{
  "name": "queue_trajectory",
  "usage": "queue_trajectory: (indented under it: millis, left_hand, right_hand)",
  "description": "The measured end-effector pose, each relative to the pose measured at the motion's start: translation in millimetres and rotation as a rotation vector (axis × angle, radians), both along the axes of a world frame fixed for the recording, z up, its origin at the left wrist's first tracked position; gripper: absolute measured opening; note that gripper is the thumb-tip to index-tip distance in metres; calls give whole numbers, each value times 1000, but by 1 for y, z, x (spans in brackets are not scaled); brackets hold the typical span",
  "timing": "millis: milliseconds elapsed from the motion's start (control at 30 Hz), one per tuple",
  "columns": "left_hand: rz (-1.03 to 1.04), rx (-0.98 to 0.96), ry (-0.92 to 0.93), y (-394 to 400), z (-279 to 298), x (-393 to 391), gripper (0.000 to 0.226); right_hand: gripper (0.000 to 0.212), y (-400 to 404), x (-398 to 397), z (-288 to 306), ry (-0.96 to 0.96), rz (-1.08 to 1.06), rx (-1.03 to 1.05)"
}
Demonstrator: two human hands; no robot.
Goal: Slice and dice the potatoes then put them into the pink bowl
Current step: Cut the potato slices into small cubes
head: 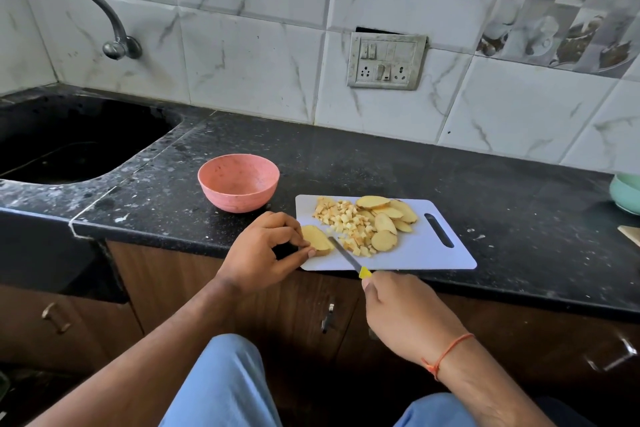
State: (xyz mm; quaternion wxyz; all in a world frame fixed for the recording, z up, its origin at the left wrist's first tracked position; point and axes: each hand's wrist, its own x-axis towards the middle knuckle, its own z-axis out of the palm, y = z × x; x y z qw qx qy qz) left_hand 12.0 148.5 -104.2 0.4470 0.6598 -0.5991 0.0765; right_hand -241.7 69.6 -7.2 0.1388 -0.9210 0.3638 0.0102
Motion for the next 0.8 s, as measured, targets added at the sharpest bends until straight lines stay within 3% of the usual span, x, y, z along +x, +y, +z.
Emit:
queue_trajectory:
  millis: [500,800]
  left_hand:
    - [8,-35,-19,-2,-3,2,20]
    - [-10,-28,-26,-3,-4,5,20]
  right_hand:
    - [18,-2,54,3,44,3,72]
    - [18,-10,81,6,174,7,93]
